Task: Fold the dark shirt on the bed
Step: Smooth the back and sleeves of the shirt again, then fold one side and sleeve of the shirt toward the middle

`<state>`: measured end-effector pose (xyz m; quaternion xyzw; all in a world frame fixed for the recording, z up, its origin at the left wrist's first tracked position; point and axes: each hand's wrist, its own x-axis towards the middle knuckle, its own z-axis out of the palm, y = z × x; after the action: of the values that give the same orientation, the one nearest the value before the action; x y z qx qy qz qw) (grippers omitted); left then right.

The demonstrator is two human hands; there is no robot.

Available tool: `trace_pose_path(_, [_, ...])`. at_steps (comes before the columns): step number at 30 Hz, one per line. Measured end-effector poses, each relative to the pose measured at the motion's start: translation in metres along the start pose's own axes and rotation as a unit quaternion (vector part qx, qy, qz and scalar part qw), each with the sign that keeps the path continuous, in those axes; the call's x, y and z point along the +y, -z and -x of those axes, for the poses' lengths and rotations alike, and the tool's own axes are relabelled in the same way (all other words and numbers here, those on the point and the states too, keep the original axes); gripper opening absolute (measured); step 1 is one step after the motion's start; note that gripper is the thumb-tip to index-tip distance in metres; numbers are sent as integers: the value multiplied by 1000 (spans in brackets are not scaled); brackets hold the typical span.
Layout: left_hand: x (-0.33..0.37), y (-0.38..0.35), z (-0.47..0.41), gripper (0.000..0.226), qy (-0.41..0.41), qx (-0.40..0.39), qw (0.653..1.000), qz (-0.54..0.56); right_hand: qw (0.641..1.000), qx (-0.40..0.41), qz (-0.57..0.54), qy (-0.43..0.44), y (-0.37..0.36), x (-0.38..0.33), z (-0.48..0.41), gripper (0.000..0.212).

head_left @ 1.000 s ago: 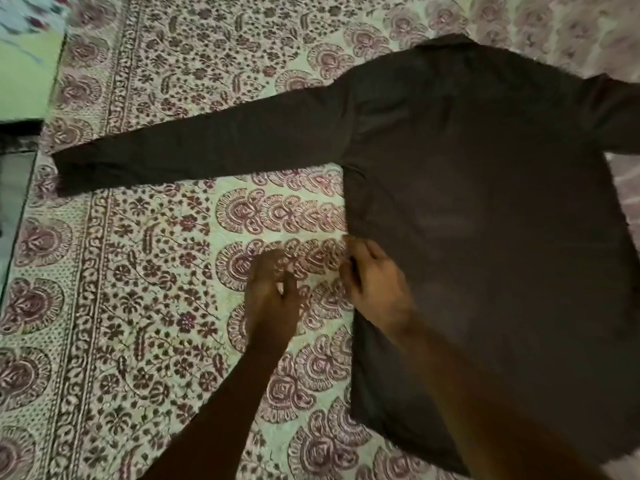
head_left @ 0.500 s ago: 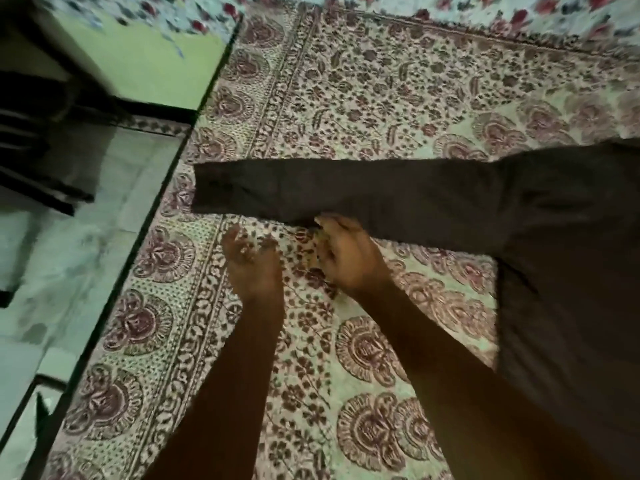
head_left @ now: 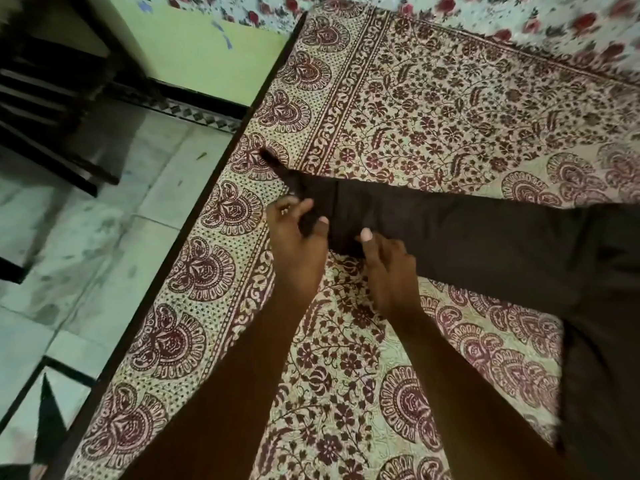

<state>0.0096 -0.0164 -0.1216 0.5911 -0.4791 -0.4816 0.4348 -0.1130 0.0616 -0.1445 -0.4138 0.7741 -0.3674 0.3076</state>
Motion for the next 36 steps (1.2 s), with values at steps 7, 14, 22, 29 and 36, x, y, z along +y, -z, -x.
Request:
trace_pose_path(7, [-8, -29, 68, 45, -287, -253, 883, -272, 959, 6, -262, -111, 61, -3, -16, 63])
trace_pose_path(14, [-5, -101, 146, 25, -318, -126, 859, -379, 937, 122, -315, -89, 170, 71, 24, 36])
trace_pose_path(22, [27, -213, 170, 73, -162, -165, 817, -528, 887, 210, -378, -162, 400, 154, 88, 20])
trace_pose_path(29, [16, -336, 258, 56, -283, -273, 796, -460, 848, 407, -286, -183, 551, 275, 98, 37])
trace_pose_path(36, [11, -453, 350, 57, -316, -308, 776, -451, 782, 517, -274, -215, 655, 383, 98, 44])
